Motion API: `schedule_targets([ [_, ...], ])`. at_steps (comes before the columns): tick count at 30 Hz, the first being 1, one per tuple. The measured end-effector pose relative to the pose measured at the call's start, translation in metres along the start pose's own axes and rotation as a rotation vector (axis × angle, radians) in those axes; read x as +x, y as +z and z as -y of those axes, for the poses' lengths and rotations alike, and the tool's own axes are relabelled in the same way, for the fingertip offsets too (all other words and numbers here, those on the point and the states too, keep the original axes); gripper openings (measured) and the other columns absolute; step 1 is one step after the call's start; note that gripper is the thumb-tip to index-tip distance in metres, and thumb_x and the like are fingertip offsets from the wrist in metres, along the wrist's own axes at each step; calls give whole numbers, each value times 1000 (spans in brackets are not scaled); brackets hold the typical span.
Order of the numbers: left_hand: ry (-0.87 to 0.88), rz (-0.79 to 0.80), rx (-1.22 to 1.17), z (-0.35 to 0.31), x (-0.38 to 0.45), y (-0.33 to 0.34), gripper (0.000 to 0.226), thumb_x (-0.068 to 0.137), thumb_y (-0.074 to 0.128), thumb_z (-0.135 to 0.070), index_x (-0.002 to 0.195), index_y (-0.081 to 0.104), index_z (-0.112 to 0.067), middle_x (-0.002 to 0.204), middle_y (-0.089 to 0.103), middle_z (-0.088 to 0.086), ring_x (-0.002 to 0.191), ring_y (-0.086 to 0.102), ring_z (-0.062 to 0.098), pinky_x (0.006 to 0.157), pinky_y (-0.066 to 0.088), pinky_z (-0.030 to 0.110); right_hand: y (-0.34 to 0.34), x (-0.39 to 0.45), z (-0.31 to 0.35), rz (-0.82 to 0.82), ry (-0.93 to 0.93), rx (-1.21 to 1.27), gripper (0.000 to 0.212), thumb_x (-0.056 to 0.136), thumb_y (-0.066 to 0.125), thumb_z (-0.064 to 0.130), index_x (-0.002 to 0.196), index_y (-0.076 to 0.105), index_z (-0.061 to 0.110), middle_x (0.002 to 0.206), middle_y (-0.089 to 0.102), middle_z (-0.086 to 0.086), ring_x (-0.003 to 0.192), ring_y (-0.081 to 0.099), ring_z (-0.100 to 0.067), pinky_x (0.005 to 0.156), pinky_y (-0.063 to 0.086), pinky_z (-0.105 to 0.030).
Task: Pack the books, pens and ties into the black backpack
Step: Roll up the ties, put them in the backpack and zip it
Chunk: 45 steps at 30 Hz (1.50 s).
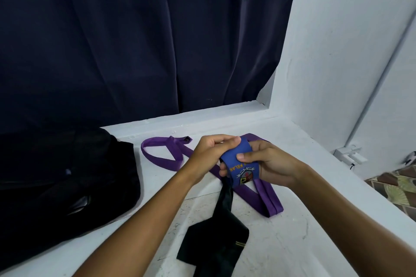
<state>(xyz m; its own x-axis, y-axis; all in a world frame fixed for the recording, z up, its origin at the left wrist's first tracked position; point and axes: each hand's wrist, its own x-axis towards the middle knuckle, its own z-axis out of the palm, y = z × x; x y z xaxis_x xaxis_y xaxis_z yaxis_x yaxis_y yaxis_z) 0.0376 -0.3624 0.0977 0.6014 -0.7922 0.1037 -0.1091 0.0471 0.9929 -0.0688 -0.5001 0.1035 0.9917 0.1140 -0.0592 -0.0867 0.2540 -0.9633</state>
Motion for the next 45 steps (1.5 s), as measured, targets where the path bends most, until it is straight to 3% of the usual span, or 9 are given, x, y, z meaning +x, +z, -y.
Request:
schedule_targets([
  [3,-186,-7,-355,15,-12,9,32,78,64,-46,80,73,-16,55,48,6,49,47,14,45,42,21,3,3,-7,-63,33,5,29,90,56,9,111,67,-6,112,67,-27,98,67,-36,86,55,-43],
  [5,-250,3,-538,31,-21,15,33,81,72,-39,101,72,-12,80,66,12,74,66,22,66,57,36,5,4,-15,-144,82,55,32,93,50,17,113,66,-2,110,68,-24,92,67,-32,79,55,-41],
  [7,-233,8,-561,44,-30,20,41,79,75,-24,117,65,-10,103,71,14,89,70,27,73,59,50,10,5,-24,-210,143,130,38,98,43,30,109,68,3,104,69,-18,86,66,-28,70,54,-37],
  [13,-325,-165,-436,67,-37,17,62,59,83,-6,117,61,-9,109,71,16,100,69,36,91,53,57,21,12,-48,-257,217,228,56,88,42,53,106,69,8,102,68,-13,89,66,-23,83,52,-40],
  [19,-288,-195,-439,70,-41,11,72,59,81,1,126,55,-5,110,70,18,98,69,35,80,59,43,29,15,-52,-303,191,175,51,100,34,44,122,63,7,115,64,-15,105,58,-29,94,48,-45],
  [28,-154,-145,-476,65,-41,8,61,60,73,1,118,57,-12,98,69,10,87,70,25,71,60,35,46,18,-47,-462,73,-12,27,99,46,33,100,68,17,97,72,-8,88,68,-21,83,55,-39],
  [34,-91,-122,-508,64,-40,7,70,63,71,3,130,51,-6,100,69,9,88,71,23,73,60,35,42,16,-37,-339,68,73,41,103,32,29,97,69,11,94,73,-10,83,69,-18,73,57,-32],
  [40,-56,-122,-520,64,-38,9,54,68,71,3,120,58,-4,98,71,10,91,69,27,75,60,36,53,25,-49,-654,-55,-110,63,81,52,67,103,69,11,111,66,-21,99,68,-31,90,54,-51],
  [45,-59,-125,-497,63,-33,7,64,68,77,-3,127,54,0,109,67,18,99,66,34,83,57,43,60,22,-46,-707,-211,-150,50,103,36,43,88,73,13,91,73,-15,92,69,-33,90,53,-55],
])
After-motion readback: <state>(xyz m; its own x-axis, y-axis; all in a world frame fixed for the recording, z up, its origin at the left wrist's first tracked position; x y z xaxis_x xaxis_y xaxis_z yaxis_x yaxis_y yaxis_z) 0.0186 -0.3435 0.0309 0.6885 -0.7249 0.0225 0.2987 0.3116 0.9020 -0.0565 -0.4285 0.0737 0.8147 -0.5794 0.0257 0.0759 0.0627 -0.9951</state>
